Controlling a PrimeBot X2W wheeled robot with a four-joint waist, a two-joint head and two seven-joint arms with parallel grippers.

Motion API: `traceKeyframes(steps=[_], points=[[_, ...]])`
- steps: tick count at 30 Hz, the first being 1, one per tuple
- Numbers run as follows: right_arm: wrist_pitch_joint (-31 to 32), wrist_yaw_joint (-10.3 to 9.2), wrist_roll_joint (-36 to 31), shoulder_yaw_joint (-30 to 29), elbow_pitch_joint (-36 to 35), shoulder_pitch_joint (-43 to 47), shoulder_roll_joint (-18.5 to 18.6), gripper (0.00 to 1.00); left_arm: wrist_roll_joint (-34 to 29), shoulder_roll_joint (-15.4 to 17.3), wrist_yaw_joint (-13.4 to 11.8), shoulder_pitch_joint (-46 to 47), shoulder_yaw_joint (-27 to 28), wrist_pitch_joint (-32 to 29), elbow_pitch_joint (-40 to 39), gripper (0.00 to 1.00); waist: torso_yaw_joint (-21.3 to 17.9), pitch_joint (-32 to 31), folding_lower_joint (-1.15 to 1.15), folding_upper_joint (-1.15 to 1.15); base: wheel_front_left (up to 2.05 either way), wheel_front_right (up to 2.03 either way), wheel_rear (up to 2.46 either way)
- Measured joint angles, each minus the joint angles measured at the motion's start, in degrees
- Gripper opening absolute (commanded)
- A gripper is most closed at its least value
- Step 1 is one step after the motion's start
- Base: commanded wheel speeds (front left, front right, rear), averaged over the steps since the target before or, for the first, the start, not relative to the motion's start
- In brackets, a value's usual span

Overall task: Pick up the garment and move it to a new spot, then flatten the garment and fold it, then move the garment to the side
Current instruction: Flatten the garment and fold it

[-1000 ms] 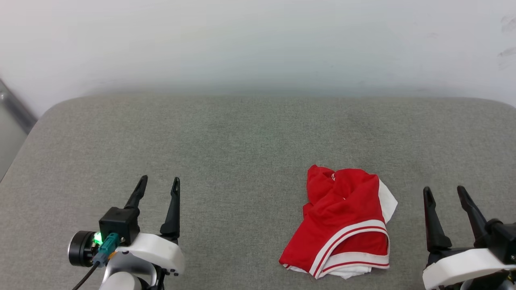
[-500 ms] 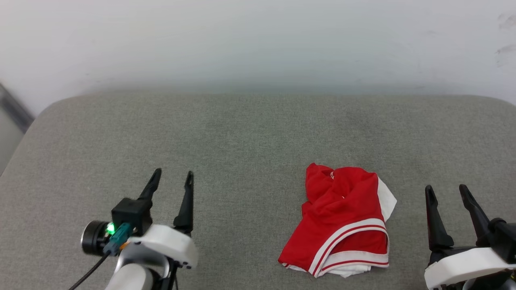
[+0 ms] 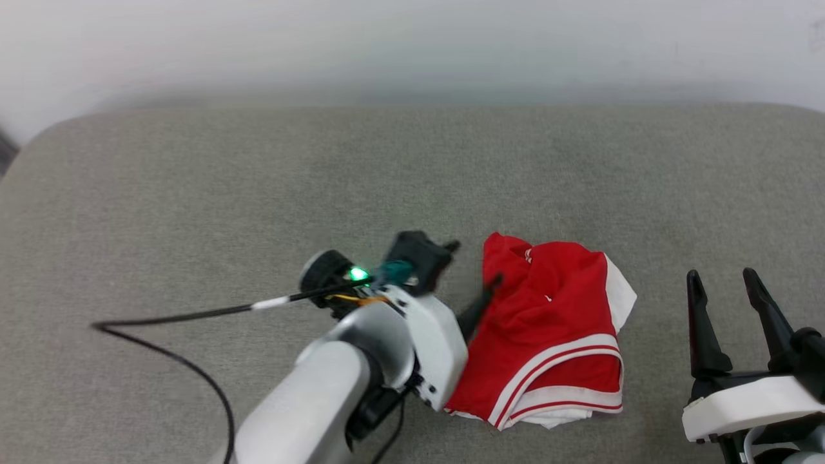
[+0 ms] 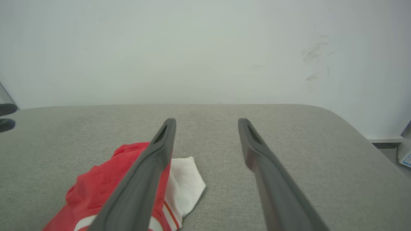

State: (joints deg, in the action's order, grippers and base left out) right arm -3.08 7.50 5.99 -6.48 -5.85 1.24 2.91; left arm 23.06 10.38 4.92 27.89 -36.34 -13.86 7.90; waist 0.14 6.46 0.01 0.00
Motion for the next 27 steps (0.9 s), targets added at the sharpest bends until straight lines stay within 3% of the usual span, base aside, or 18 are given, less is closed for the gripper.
traceKeyframes(steps=[7,15,16,17,22,27], points=[[-0.83,0.00,0.62,0.74,0.67,-1.28,0.00,1.00,4.45,-0.62,2.18,1.98,-9.53,-11.46,3.94,1.00,-2.73,3.08,0.00,0.00,0.00,0.00,0.00],[-1.97,0.00,1.10,0.96,2.25,-2.15,0.00,1.00,7.92,1.65,2.49,3.20,-15.78,-17.30,8.06,1.00,-5.41,5.19,0.00,0.00,0.00,0.00,0.00],[-2.01,0.00,1.11,0.93,2.40,-2.18,0.00,1.00,7.68,1.85,2.49,3.54,-15.83,-17.16,8.56,0.43,-5.56,5.31,0.00,0.00,0.00,0.00,0.00],[-2.13,0.00,1.11,0.89,2.48,-2.22,0.00,1.00,7.44,2.07,2.49,4.01,-15.84,-17.11,9.00,0.00,-5.64,5.39,0.00,0.00,0.00,0.00,0.00],[-2.53,0.00,1.22,0.32,3.13,-2.43,0.00,1.00,7.25,2.49,2.05,4.72,-14.93,-14.60,9.82,0.00,-5.07,4.91,0.00,0.00,0.00,0.00,0.00],[-2.69,0.00,1.45,-0.12,3.55,-2.30,0.00,1.00,6.88,4.00,0.05,5.21,-12.29,-10.34,6.88,0.00,-3.44,3.62,0.00,0.00,0.00,0.00,0.00]])
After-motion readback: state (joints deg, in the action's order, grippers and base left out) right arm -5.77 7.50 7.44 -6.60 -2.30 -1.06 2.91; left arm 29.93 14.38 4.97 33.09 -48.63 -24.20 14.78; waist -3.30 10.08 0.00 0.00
